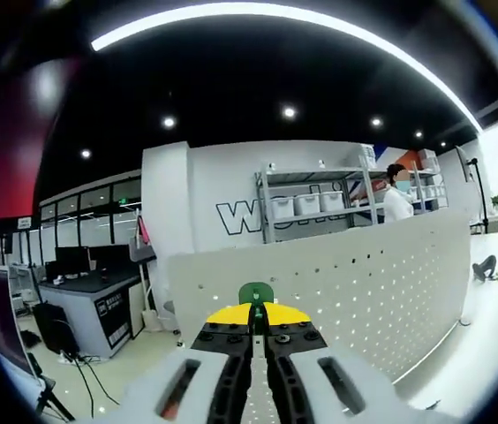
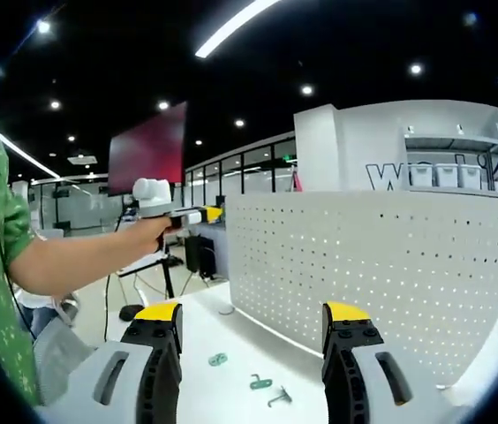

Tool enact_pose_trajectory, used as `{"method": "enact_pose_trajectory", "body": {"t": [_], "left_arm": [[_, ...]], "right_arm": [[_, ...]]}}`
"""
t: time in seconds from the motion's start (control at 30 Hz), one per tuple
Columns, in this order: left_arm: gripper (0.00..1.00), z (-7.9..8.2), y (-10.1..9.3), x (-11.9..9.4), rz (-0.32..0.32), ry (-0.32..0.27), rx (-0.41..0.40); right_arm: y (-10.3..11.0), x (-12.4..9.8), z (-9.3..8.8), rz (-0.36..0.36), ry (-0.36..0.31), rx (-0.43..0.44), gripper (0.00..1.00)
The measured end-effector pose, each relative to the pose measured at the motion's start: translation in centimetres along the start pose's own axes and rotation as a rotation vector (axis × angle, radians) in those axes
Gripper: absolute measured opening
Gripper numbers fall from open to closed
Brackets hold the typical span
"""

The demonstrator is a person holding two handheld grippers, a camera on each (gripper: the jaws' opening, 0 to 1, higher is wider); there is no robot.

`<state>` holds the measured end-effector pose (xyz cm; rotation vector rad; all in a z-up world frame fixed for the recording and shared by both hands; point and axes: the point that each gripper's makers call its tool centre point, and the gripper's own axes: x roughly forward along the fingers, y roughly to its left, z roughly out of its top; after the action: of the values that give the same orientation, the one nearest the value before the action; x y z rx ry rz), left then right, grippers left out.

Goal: Insert the hook assembly into the mounting plate slot until the hook locks in place.

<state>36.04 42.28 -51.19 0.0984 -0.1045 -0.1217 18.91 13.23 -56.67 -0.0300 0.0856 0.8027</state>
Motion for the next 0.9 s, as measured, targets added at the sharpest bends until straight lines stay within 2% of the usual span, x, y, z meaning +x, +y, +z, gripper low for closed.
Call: {"method": "enact_pose_trajectory", "body": {"t": [0.4, 0.9], "left_arm": [[0.03, -0.8, 1.8, 2.8, 0.035, 0.004, -0.002], [0.03, -0.4, 2.8, 4.3, 0.066, -0.029, -0.046]], "right_arm": [[-0.6, 0.3, -0.4, -0.012, 0.013, 0.006, 0.65], [-1.0, 0.6, -0.5, -0.019, 0.016, 0.004, 0.65]]}}
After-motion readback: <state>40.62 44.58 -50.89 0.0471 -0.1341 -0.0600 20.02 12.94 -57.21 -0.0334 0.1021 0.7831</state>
